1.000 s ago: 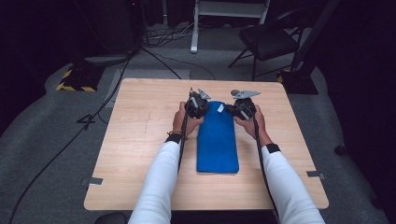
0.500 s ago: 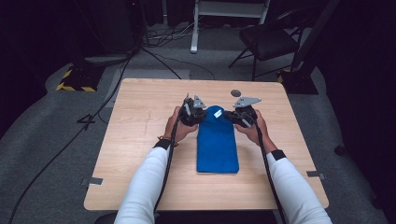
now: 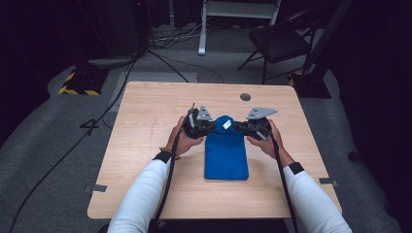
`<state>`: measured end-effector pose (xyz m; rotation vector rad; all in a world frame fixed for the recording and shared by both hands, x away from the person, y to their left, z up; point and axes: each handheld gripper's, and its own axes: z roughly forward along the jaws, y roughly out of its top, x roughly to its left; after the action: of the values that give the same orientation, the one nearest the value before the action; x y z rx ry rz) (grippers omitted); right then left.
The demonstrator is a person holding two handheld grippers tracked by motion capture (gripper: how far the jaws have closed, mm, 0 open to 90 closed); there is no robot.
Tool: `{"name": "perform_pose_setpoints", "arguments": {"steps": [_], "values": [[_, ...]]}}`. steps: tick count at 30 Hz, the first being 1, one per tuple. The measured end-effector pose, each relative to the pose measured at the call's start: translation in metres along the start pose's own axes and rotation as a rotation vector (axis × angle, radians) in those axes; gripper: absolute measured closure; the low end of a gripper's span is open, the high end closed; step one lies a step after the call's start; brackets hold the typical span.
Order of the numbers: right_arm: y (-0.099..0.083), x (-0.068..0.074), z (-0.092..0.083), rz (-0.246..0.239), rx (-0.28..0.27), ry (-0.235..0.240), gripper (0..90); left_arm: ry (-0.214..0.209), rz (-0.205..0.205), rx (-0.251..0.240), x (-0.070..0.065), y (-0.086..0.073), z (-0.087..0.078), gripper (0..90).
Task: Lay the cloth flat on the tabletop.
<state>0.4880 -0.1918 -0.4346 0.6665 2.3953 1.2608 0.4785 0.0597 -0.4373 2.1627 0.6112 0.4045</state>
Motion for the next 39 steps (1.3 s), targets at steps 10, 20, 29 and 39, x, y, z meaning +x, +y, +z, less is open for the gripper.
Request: {"name": "perform_pose_setpoints", "arguments": {"steps": [10,20,29,39], "values": [[-0.007,0.007,-0.014,-0.018,-0.019,0.033,86.9,-0.027,0.057,0.010,-0.015,-0.006,-0.008,82.7],[-0.012,0.018,-0.023,-0.049,-0.010,0.083,85.7,-0.048,0.068,0.010,-0.024,-0.015,-0.016,82.3],[-0.022,0.028,-0.029,-0.062,0.003,0.121,85.0,-0.076,0.084,0.033,-0.036,-0.024,-0.019,81.8],[-0.028,0.045,-0.037,-0.097,0.015,0.163,85.1,-0.089,0.118,0.056,-0.049,-0.031,-0.025,79.8]]}}
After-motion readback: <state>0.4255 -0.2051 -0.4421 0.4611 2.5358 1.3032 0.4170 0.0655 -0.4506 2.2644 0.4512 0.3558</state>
